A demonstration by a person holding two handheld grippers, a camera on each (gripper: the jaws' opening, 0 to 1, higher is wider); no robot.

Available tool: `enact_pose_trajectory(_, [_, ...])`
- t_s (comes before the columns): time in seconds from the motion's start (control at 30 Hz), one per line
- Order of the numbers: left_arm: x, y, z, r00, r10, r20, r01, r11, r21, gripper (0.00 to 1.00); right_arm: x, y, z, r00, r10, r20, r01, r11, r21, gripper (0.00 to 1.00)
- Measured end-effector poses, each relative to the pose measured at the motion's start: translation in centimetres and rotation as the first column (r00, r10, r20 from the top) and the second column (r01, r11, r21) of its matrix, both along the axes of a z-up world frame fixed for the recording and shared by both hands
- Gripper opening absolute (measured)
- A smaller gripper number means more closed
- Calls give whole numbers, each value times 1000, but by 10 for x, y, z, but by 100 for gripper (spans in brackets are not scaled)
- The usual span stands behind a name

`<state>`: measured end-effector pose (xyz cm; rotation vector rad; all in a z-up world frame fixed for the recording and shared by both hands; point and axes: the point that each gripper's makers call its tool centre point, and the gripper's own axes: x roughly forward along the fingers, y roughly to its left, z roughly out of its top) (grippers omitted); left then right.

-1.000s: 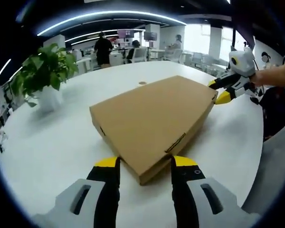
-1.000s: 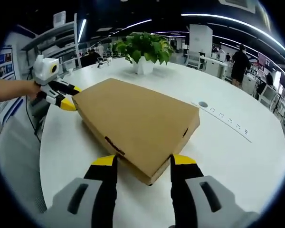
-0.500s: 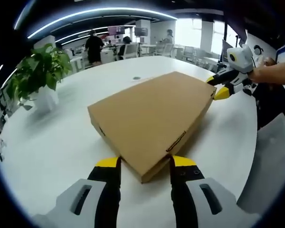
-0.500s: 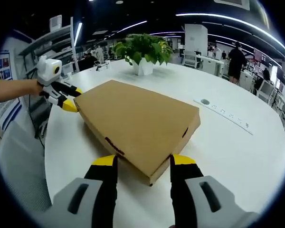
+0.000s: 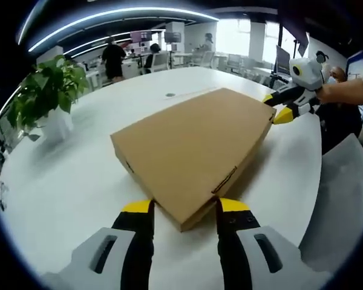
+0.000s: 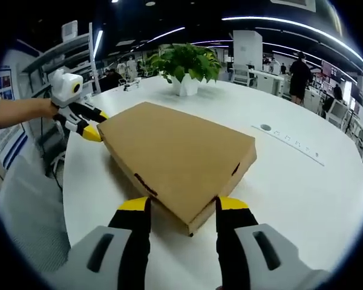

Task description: Operate the shoe box by opening the lid, removing the specified soft item, and placing it in the target area until the item is outside and the box remains undamaged.

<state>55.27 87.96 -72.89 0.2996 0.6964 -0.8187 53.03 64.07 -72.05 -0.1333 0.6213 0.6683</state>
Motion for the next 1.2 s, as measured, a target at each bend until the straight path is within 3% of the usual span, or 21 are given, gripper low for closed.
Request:
enact_pose_trajectory(0.53, [-13, 25, -1, 1000, -20, -10, 20, 1000, 15, 40, -21, 24, 0, 1000, 6, 12, -6, 1000, 5, 37])
enact_pose_trajectory(1.2, [-22, 40, -3, 999, -25, -24, 26, 999, 19, 39, -45, 40, -1, 999, 21, 30, -22, 1000, 7, 36])
